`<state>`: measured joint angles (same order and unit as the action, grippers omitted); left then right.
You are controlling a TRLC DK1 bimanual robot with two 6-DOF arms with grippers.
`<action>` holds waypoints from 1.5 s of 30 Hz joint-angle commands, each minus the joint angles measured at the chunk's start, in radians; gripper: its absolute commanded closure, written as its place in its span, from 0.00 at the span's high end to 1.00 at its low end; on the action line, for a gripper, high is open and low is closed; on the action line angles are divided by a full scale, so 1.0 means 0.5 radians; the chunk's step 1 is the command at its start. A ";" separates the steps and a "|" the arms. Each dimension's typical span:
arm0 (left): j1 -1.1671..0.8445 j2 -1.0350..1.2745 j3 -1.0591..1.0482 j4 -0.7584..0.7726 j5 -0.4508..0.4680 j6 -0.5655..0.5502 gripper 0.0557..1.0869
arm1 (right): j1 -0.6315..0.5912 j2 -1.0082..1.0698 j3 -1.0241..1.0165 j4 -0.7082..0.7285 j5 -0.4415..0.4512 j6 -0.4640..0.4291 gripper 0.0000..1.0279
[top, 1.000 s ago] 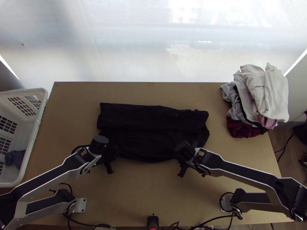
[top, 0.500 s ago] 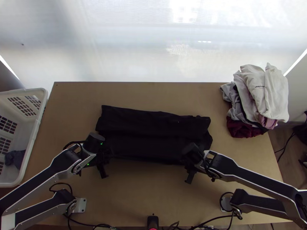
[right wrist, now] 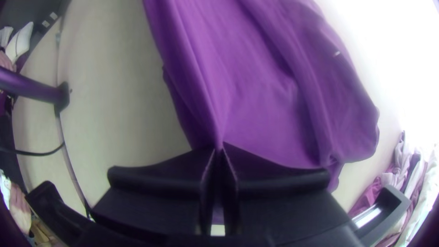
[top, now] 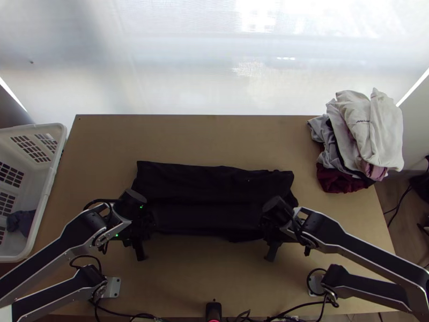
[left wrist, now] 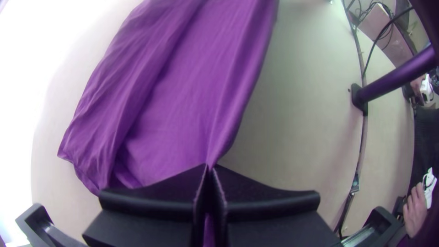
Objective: Fold the t-shirt
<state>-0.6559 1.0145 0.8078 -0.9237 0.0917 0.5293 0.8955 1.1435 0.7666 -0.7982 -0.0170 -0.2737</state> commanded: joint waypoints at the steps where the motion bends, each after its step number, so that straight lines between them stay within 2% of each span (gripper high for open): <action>1: 0.174 0.232 0.259 0.059 0.129 -0.019 0.06 | -0.202 0.054 0.289 -0.023 -0.092 -0.005 0.03; 5: 0.419 0.533 0.590 -0.009 0.329 -0.009 0.06 | -0.340 0.177 0.458 -0.020 -0.218 -0.005 0.03; 13: 0.717 0.965 0.787 0.074 0.353 0.258 0.06 | -0.561 0.422 0.522 0.020 -0.368 -0.124 0.03; 23: 0.928 1.275 0.836 0.191 0.347 0.558 0.06 | -0.852 0.756 0.529 0.041 -0.445 -0.410 0.03; 35: 0.941 1.548 1.106 0.225 0.320 0.604 0.06 | -0.950 1.020 0.725 -0.011 -0.454 -0.554 0.03; 45: 0.907 1.662 1.121 0.280 0.307 0.601 0.07 | -1.110 1.275 0.949 -0.014 -0.463 -0.563 0.03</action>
<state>-0.1993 1.8080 1.3594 -0.8009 0.2512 0.8276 0.3870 1.7023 1.1698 -0.8001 -0.2481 -0.5514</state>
